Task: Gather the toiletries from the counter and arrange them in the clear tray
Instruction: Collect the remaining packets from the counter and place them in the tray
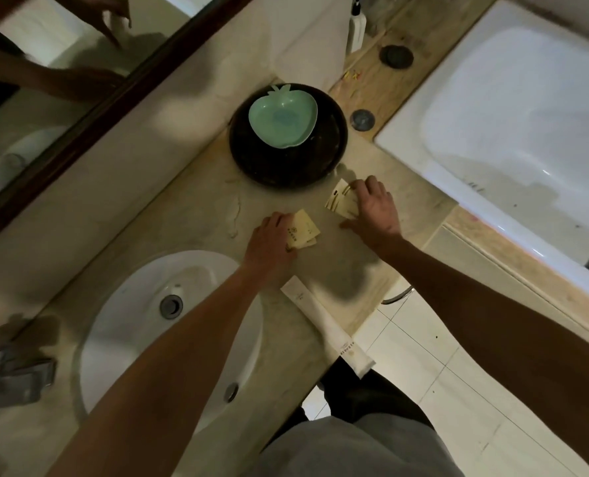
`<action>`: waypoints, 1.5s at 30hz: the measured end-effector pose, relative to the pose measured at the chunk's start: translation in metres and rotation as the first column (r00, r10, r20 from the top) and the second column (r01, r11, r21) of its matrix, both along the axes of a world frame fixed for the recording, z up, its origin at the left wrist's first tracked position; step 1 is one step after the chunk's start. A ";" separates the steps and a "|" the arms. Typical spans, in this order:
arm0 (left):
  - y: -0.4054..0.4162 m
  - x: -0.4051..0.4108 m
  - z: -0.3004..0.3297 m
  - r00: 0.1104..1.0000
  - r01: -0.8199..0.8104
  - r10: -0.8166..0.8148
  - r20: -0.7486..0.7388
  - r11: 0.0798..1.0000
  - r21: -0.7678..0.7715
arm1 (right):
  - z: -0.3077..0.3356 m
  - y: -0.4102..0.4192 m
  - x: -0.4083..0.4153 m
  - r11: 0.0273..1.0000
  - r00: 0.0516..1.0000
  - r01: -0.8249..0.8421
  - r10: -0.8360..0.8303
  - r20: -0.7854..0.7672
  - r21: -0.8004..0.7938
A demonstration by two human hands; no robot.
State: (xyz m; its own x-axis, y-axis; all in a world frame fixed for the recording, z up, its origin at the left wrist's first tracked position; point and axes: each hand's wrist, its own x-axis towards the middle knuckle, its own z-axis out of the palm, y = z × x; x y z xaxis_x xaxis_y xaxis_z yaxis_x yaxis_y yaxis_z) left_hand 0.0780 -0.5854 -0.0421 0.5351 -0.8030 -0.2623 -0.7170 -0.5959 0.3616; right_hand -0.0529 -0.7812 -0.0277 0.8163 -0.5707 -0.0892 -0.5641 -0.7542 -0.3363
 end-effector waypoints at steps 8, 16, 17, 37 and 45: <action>0.018 0.011 0.002 0.998 -0.058 0.058 -0.010 0.998 0.034 | -0.013 0.029 -0.032 0.978 0.971 -0.209 0.209 0.113 -0.009; 0.030 0.020 0.009 0.999 0.010 -0.011 -0.030 0.999 -0.048 | -0.010 0.031 -0.035 0.965 0.963 -0.258 0.261 -0.072 0.048; 0.032 0.022 0.009 0.999 0.021 -0.022 -0.029 0.999 -0.043 | -0.010 0.029 -0.038 0.975 0.975 -0.213 0.216 -0.054 0.056; 0.064 0.001 0.008 0.993 0.121 -0.121 -0.013 0.986 0.115 | -0.010 0.067 -0.016 0.968 0.969 -0.194 0.215 -0.124 0.162; 0.220 -0.013 0.028 0.991 -0.132 0.132 0.011 0.986 0.102 | 0.019 0.209 0.023 0.883 0.882 -0.462 0.467 -0.054 0.084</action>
State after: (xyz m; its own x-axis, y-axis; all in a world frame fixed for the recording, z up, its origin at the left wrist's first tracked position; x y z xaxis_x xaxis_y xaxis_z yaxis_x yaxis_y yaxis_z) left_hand 0.0647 -0.3655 -0.0146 0.6359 -0.6941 -0.3373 -0.6308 -0.7193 0.2910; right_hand -0.0295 -0.5724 -0.0087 0.9764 -0.1179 -0.1812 -0.1785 -0.9126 -0.3678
